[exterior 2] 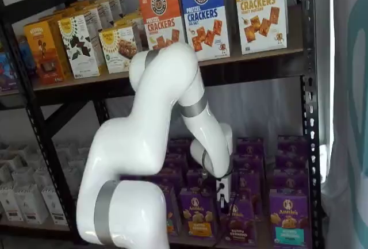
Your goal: Pick up the purple box with a brown patch in the center, on the bottom shelf, the fifth box from the left
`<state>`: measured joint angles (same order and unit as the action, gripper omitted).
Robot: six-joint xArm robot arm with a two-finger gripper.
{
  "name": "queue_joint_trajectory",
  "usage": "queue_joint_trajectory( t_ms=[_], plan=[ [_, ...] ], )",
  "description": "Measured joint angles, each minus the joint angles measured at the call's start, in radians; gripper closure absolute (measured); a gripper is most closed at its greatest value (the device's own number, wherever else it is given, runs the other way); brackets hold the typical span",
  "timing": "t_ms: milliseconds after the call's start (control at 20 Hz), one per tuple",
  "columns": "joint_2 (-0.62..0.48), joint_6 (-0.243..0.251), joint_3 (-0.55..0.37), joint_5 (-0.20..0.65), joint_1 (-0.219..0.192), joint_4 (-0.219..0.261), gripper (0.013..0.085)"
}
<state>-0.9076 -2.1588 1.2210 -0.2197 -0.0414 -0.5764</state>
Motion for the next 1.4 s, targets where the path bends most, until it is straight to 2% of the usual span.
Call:
queue_joint_trajectory(
  t_ms=[300, 600, 850, 1050, 1200, 1400],
  plan=[
    [0.061, 0.077, -0.086, 0.012, -0.001, 0.086, 0.065],
    [0.143, 0.101, -0.176, -0.017, 0.004, 0.104, 0.065],
    [0.242, 0.183, -0.279, -0.042, 0.013, 0.18, 0.065],
    [0.334, 0.215, -0.372, -0.042, 0.029, 0.197, 0.065],
    [0.407, 0.273, -0.443, -0.041, 0.039, 0.247, 0.065],
    [0.492, 0.375, -0.515, -0.066, 0.043, 0.349, 0.065]
  ],
)
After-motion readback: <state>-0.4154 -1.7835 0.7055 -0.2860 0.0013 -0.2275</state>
